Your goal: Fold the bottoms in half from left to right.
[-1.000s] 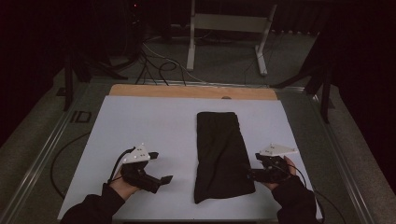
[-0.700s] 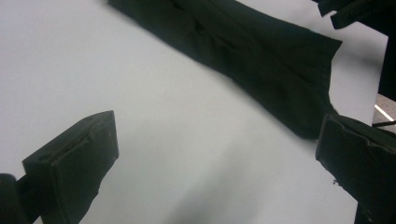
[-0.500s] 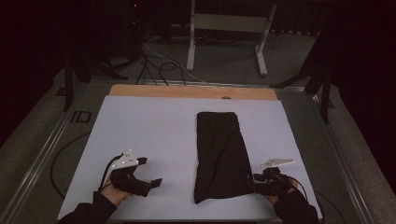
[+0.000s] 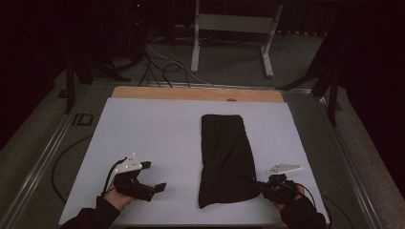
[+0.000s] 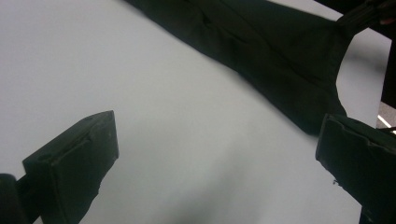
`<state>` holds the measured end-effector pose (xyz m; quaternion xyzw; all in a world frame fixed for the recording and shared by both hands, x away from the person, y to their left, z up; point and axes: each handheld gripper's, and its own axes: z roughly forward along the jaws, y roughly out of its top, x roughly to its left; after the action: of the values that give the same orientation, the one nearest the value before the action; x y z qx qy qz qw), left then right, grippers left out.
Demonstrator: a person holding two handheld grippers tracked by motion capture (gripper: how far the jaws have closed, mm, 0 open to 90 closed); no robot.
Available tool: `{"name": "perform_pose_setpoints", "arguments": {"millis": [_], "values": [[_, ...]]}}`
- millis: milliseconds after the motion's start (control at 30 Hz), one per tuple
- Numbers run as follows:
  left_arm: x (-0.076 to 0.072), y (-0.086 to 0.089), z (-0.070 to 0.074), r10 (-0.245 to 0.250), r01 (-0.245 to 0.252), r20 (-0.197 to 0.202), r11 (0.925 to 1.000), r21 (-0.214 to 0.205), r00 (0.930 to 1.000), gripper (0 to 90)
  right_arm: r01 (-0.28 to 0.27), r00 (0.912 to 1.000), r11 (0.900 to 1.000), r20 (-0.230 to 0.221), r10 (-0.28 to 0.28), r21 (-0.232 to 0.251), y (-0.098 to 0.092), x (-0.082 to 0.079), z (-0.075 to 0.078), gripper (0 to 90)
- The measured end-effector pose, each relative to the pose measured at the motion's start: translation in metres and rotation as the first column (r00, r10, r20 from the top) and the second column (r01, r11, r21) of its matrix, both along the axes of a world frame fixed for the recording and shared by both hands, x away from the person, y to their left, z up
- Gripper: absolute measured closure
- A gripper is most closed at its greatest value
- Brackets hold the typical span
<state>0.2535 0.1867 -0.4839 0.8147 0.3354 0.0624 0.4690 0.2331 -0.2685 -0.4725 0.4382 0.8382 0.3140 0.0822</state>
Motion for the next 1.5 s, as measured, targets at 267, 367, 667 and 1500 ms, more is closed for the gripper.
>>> {"name": "perform_pose_setpoints", "arguments": {"millis": [267, 367, 667, 1500], "values": [[0.0, 0.001, 0.0, 0.006, -0.006, 0.003, 0.9999, -0.01, 1.0, 0.0, 0.012, 0.9984, 0.9992, -0.054, -0.014, -0.039, -0.004, 0.002, -0.011, 84.5], [0.0, 0.001, 0.0, 0.008, -0.008, 0.001, 0.9999, -0.01, 1.0, 0.0, 0.042, 0.9978, 0.999, -0.05, -0.043, -0.014, -0.008, -0.001, -0.008, 83.7], [0.0, 0.001, -0.001, 0.006, -0.006, 0.001, 0.9999, -0.014, 1.0, 0.0, 0.087, 0.9833, 0.9954, -0.157, -0.093, -0.039, -0.024, -0.005, -0.023, 80.8], [0.0, 0.001, -0.003, 0.004, -0.004, 0.0, 0.9998, -0.018, 1.0, 0.0, 0.084, 0.9798, 0.992, -0.174, -0.099, -0.095, -0.025, -0.014, -0.023, 86.3]]}}
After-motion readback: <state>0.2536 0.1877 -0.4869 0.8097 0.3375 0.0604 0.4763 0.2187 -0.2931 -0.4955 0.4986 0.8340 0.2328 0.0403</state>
